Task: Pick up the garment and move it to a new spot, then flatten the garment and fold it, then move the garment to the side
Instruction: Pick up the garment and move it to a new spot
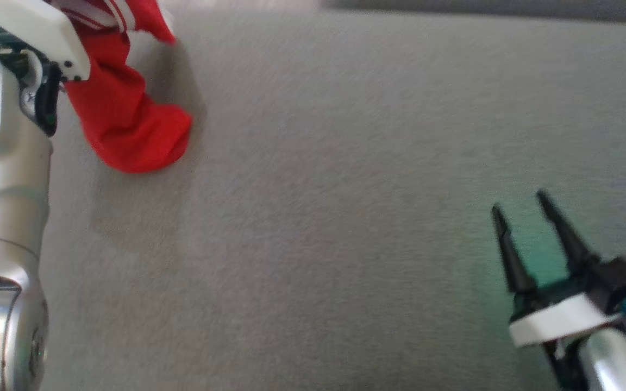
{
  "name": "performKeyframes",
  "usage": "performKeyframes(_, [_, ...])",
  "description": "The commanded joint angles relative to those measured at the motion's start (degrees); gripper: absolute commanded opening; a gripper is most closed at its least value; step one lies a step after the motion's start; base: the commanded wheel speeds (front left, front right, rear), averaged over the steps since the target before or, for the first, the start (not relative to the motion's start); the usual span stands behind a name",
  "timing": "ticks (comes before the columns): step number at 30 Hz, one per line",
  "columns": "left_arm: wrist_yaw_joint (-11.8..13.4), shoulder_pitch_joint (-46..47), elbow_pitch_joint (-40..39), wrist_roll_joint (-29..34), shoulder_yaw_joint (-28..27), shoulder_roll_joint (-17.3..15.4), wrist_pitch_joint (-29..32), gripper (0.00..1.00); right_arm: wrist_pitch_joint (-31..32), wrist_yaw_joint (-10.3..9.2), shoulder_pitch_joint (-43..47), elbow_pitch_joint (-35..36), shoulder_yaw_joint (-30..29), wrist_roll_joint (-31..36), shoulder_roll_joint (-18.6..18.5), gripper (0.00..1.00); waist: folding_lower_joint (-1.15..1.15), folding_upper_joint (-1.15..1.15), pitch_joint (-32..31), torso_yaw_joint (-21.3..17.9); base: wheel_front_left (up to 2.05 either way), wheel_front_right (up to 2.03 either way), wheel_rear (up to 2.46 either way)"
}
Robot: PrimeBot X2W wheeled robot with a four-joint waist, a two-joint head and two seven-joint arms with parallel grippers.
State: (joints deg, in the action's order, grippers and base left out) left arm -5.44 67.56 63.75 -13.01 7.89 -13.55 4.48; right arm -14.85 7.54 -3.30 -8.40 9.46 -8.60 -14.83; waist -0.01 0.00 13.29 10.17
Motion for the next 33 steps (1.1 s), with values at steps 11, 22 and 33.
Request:
performKeyframes(11, [-2.0, 1.0, -12.8, -3.5, 6.1, 2.8, 3.6, 0.00, -0.1, -0.05, 5.0, 1.2, 1.0, 1.1, 4.2, 1.00, 0.01, 0.00, -16.0, -18.5, 0.00, 0.00, 0.00])
performKeyframes(22, [-2.0, -4.4, -27.0, -13.4, 12.2, 7.0, 7.3, 0.00, -0.1, -0.05, 5.5, 2.5, 0.5, 0.9, 5.5, 1.00, 0.01, 0.00, -16.6, -26.2, 0.00, 0.00, 0.00])
performKeyframes(33, [-0.7, -26.3, -29.9, -11.4, 20.4, 7.3, -1.7, 0.00, -0.1, -0.05, 5.4, 2.4, 2.0, -0.1, 6.5, 1.00, 0.01, 0.00, -10.6, -24.7, 0.00, 0.00, 0.00])
